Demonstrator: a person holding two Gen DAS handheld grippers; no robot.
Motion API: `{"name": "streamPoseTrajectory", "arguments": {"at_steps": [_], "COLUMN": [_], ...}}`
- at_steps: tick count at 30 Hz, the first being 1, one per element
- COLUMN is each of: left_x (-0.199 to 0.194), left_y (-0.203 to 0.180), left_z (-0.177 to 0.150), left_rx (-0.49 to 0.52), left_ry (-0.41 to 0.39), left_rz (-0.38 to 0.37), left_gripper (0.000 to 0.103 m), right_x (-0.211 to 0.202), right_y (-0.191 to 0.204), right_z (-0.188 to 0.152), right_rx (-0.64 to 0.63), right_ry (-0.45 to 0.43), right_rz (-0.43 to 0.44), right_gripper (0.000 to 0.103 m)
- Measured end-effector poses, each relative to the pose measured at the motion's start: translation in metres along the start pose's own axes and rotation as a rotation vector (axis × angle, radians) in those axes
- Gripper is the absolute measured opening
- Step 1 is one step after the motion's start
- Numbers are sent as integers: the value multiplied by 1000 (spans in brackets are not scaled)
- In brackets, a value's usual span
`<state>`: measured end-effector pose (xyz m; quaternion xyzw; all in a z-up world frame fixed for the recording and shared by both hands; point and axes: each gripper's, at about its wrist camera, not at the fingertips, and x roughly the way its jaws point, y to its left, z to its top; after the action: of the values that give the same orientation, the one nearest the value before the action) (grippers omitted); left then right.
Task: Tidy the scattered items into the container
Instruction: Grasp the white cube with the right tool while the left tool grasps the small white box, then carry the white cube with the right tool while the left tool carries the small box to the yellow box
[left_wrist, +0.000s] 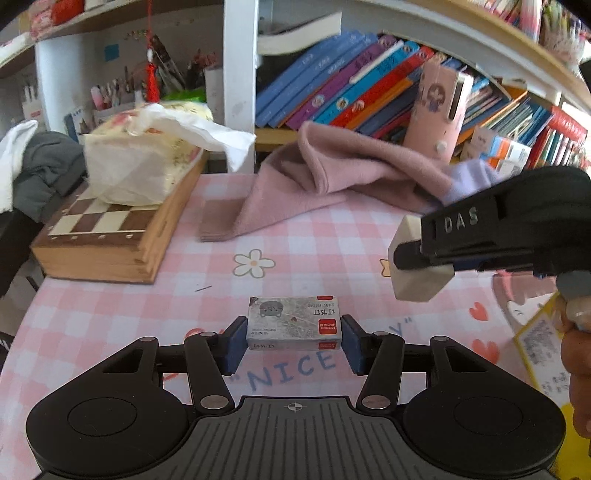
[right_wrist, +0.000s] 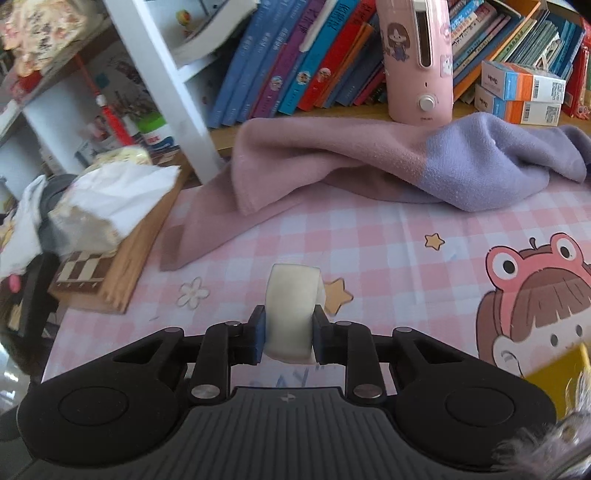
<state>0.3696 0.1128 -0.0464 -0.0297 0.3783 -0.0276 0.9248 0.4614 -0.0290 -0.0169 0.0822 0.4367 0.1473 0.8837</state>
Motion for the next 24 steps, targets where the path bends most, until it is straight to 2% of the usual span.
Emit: {"name": "streamPoseTrajectory", "arguments": {"at_steps": [5,11,15,24], "left_x": [-30,-73,-97,-145], "left_y": [2,9,16,26], "left_z": [-8,-23,-36,-59], "left_rx": [-24,-83,-112,-119], "left_ry": [-17,-18,-15,-22], "left_rz": [-19,-86,-89,-89], "left_gripper": [52,52,52,52], "right_x": [-28,-74,-103,-142], "right_y": [7,13,9,5], "right_z": [-14,-36,-55,-113], "right_rx": [-9,-38,-61,-131], "right_ry": [-13,-43,-59,4], "right_rz": [25,66,69,87], "right_gripper": [23,23,23,22]}}
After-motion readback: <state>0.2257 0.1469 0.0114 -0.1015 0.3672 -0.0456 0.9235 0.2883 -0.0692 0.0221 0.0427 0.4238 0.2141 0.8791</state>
